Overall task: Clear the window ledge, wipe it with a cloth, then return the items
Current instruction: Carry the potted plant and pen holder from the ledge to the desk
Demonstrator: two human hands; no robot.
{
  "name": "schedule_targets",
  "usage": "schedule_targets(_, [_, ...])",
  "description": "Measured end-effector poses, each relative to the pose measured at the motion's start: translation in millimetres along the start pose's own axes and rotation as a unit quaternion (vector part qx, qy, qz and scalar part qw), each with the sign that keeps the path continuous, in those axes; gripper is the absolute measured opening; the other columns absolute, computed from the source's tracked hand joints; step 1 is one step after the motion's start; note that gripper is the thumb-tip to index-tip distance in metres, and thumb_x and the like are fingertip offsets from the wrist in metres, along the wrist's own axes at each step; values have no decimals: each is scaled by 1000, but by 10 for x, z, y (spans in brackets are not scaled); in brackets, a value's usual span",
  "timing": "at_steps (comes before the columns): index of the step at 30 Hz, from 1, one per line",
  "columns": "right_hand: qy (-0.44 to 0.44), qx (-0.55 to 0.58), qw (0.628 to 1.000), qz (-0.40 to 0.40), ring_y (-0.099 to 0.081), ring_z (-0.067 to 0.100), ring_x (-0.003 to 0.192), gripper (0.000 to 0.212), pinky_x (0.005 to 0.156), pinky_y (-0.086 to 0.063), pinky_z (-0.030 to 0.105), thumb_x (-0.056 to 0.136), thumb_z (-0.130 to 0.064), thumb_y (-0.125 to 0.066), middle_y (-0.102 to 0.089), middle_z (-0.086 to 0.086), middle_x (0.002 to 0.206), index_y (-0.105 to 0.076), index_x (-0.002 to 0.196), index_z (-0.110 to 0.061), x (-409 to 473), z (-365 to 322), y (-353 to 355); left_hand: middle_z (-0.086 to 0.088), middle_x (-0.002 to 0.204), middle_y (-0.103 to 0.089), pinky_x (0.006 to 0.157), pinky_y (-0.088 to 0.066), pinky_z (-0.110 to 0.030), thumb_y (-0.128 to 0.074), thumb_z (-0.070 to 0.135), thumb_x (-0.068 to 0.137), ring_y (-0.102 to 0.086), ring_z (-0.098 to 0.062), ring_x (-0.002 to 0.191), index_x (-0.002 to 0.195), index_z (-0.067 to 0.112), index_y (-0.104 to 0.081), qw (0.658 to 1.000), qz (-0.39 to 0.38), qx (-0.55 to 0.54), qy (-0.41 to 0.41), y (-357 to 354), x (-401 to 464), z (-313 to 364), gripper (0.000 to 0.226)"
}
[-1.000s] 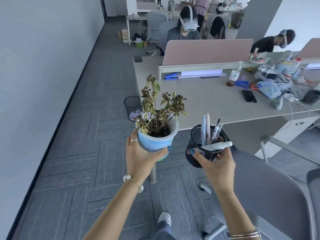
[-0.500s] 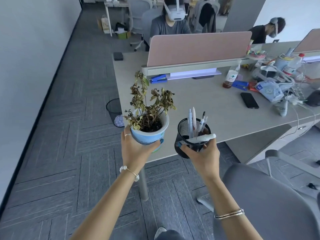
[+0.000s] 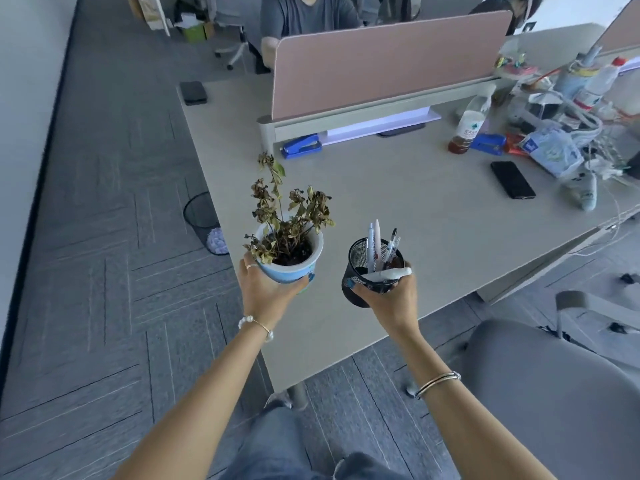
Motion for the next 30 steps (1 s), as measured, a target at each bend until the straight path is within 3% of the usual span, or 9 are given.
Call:
schedule_targets(2, [-12,-1,1000,14,-52,22,107,70,87,-51,40,53,-24,-88,-51,-3,109,-48,111,-21,70,44,-134,8,107,-48,84,-40,-6,-89,31,43,-44,-8,107,116,11,-54,1000,-24,1,4,-40,206,-110,83])
schedule_targets(5, [-30,-12,999,18,-43,21,113,69,89,-43,29,58,-15,-86,-37,-12,103,-46,114,-13,157,83,-351,4,110,-53,87,-43,-18,-84,38,42,-46,-12,110,117,12,-54,998,-62,9,-4,-115,494,-229,85])
schedule_targets(9, [-51,-17,998,42,-33,13,112,68,87,-37,22,59,-10,-84,-34,-6,109,-43,113,-19,269,103,-579,4,114,-52,89,-41,-22,-85,33,45,-44,-14,114,123,13,-51,994,-102,22,-33,-223,799,-271,87])
schedule_targets(12, [-68,-17,996,60,-35,15,114,72,85,-35,19,59,-10,-84,-36,-6,109,-45,120,-12,311,121,-701,8,115,-49,90,-40,-19,-88,27,46,-43,-13,113,128,15,-47,991,-129,19,-40,-301,970,-303,92])
schedule_targets(17, [-88,-7,992,94,-41,17,113,72,86,-41,25,58,-15,-85,-38,-14,102,-46,118,-16,310,208,-821,-1,121,-52,84,-25,8,-89,23,46,-43,-18,116,128,12,-47,985,-167,13,-50,-452,1134,-438,93])
schedule_targets(20, [-99,-25,989,111,-43,14,110,76,89,-43,29,55,-21,-87,-42,-8,108,-46,119,-17,292,240,-857,5,120,-49,88,-28,4,-89,25,46,-43,-17,117,130,14,-45,981,-185,10,-54,-498,1180,-519,96])
schedule_targets(23, [-108,-31,986,125,-45,14,108,80,86,-42,27,55,-22,-87,-42,-7,108,-45,122,-17,288,247,-872,8,118,-45,93,-32,-11,-89,24,46,-43,-18,117,131,13,-44,979,-193,17,-62,-510,1207,-545,97])
schedule_targets(27, [-108,-30,985,128,-41,8,106,81,87,-39,23,56,-19,-87,-40,-9,108,-44,125,-18,281,273,-921,2,120,-48,91,-29,-5,-88,27,46,-45,-20,115,131,11,-44,977,-204,19,-67,-518,1235,-591,97])
schedule_targets(30, [-110,-28,985,126,-43,11,109,80,90,-42,28,56,-18,-85,-39,-12,107,-44,125,-18,268,316,-947,4,123,-48,91,-27,2,-79,44,45,-44,-11,113,131,15,-44,973,-223,-1,-53,-515,1240,-620,97])
Point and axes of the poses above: each hand's wrist, its own x-axis towards the middle knuckle, its own y-axis out of the back of the hand, z = x × y, the point moved 7 cm from there along x, towards the middle knuckle
